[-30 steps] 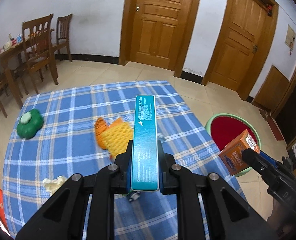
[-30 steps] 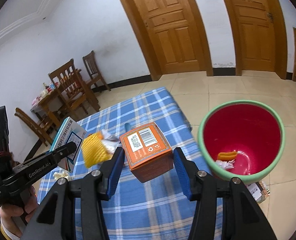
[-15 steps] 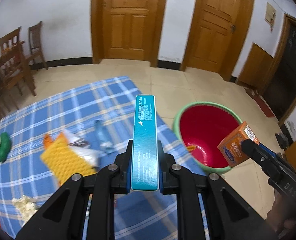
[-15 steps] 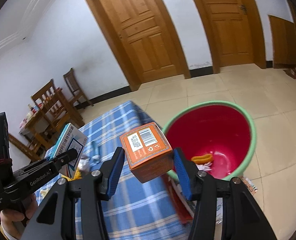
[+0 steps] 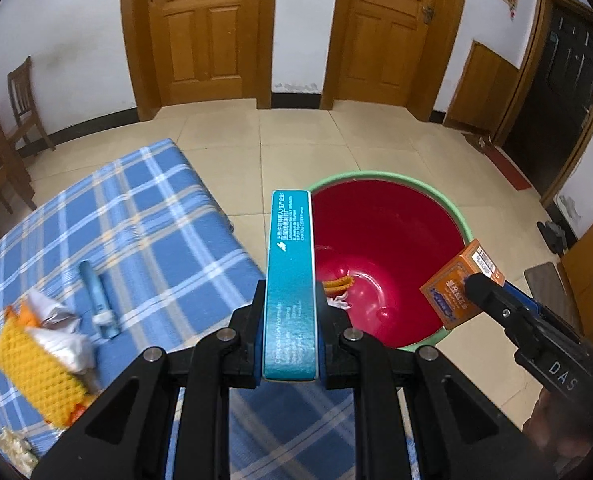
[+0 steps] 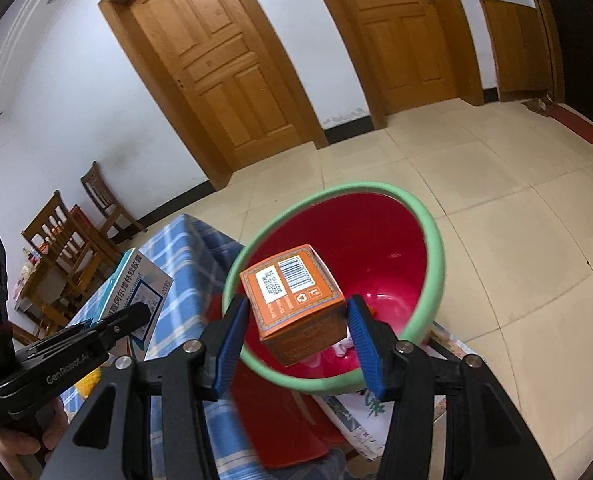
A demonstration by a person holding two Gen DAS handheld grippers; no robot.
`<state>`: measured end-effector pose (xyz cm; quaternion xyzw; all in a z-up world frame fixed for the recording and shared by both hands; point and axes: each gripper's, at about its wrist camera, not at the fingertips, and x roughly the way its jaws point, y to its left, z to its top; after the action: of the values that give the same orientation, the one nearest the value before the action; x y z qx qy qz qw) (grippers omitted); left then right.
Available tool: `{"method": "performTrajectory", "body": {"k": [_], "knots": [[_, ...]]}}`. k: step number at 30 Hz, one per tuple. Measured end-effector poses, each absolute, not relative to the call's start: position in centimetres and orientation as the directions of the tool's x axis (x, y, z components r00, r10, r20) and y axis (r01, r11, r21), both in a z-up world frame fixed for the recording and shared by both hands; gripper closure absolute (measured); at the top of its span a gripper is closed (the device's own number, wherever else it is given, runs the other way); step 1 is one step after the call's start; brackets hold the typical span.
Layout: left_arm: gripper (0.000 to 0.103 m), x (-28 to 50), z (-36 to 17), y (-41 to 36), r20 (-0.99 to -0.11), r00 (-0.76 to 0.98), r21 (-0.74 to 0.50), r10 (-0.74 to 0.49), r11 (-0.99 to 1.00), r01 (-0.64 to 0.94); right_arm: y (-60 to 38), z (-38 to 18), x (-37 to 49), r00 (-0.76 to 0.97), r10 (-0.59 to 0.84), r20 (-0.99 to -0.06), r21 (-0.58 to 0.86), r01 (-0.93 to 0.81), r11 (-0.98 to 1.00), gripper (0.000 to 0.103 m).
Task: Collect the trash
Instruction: 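Carry the orange box with the right tool over the red bucket, then open the right tool to drop the orange box while the left tool drops the teal box into the bucket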
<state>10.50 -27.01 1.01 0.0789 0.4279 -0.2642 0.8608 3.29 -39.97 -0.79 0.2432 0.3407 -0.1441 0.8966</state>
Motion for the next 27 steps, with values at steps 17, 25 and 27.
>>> {"method": "performTrajectory", "body": {"k": [17, 25, 27], "knots": [[0.084, 11.9, -2.2, -31.6, -0.814, 0.447, -0.070, -0.371, 0.826, 0.559, -43.3, -3.4, 3.3, 0.677, -0.114, -0.727, 0.333, 0.493, 0.804, 0.048], [0.058, 11.8, -1.9, -31.9, -0.803, 0.461, -0.075, -0.377, 0.832, 0.550, -43.3, -3.3, 3.2, 0.679, -0.114, -0.725, 0.342, 0.499, 0.796, 0.048], [0.056, 11.9, -1.8, -31.7, -0.803, 0.464, -0.075, -0.374, 0.836, 0.544, -43.4, -3.3, 3.1, 0.681, -0.113, -0.724, 0.345, 0.498, 0.795, 0.048]]}}
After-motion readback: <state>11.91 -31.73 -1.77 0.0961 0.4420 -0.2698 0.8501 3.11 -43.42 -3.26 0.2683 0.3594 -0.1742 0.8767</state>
